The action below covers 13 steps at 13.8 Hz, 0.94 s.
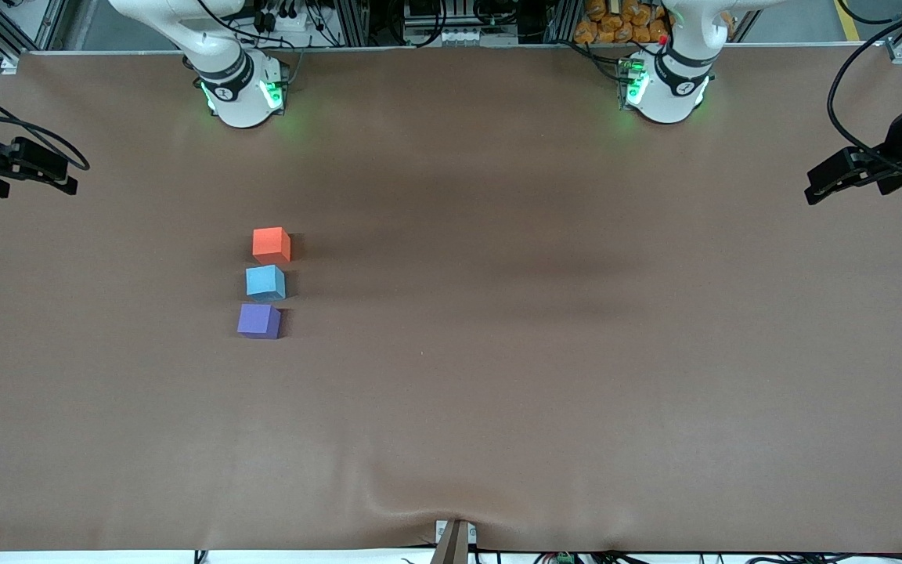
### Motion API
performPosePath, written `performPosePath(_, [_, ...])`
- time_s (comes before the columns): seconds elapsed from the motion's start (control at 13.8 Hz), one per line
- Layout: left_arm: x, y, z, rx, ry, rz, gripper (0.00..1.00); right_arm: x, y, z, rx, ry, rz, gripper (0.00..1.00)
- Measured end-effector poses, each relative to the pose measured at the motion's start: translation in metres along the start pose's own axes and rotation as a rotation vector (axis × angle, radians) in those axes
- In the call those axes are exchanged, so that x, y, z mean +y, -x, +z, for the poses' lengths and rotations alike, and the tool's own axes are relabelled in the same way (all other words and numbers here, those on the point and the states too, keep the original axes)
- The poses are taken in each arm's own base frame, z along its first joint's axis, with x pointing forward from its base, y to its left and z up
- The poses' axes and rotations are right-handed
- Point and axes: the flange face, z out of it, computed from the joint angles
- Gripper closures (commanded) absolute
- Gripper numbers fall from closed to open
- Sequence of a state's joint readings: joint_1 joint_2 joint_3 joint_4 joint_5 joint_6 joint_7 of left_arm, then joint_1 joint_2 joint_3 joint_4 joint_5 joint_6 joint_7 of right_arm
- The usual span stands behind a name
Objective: Place blue block between orange and purple blocks
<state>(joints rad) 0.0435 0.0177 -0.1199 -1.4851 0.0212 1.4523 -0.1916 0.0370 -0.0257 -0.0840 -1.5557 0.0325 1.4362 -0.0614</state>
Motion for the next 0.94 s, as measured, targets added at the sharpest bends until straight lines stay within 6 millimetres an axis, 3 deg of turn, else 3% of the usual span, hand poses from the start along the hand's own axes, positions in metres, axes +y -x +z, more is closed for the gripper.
performPosePath(0.58, [0.0,0.025,-0.021,0.034,-0.004,0.077,0.0,0.0,0.0,-0.004,0.009,0.001,0.0,0.0])
performPosePath(0.94, [-0.003,0.026,-0.023,0.039,-0.003,0.076,0.0,-0.001,0.0,-0.004,0.008,0.001,-0.002,0.0])
